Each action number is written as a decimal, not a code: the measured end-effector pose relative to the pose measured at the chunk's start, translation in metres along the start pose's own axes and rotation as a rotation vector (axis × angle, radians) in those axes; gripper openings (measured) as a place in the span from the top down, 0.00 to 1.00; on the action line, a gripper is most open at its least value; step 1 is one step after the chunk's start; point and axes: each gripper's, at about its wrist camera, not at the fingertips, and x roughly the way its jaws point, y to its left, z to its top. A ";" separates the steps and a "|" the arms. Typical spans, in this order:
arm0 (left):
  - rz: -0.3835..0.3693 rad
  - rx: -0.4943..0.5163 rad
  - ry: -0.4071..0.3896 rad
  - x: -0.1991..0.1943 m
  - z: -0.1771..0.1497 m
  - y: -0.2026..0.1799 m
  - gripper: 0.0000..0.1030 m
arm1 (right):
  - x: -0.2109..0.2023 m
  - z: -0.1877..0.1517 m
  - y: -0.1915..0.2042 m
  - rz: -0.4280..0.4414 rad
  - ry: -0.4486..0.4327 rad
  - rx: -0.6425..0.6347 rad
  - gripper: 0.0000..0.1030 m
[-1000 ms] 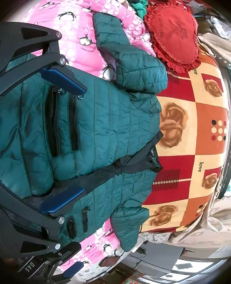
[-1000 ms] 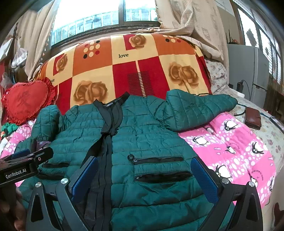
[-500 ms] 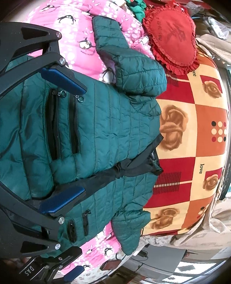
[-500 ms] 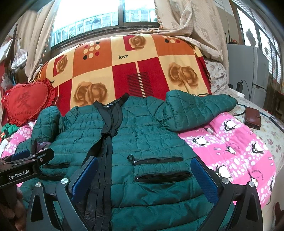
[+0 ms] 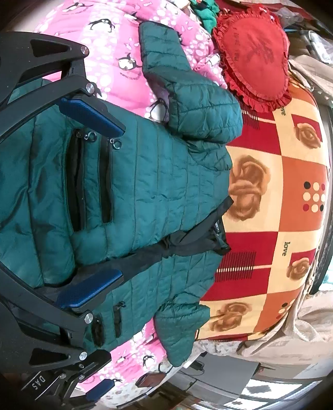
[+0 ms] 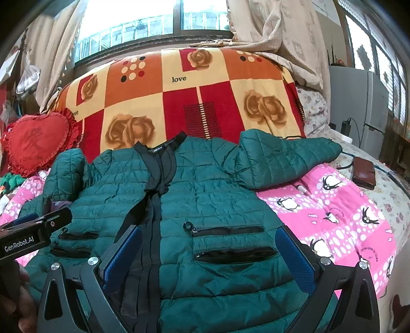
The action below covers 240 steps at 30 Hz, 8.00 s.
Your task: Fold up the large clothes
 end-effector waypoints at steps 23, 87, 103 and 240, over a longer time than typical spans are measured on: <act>-0.005 -0.021 -0.001 0.000 0.000 0.005 0.00 | 0.001 0.000 0.005 -0.010 0.001 -0.024 0.00; 0.001 -0.078 -0.002 -0.002 -0.003 0.018 0.00 | 0.009 0.000 0.021 -0.061 0.039 -0.113 0.00; 0.028 -0.065 -0.003 0.002 -0.005 0.017 0.00 | -0.006 0.007 0.014 -0.053 -0.003 -0.082 0.00; 0.412 -0.595 -0.297 -0.070 0.067 0.351 0.79 | 0.015 -0.002 -0.044 -0.117 0.107 -0.108 0.00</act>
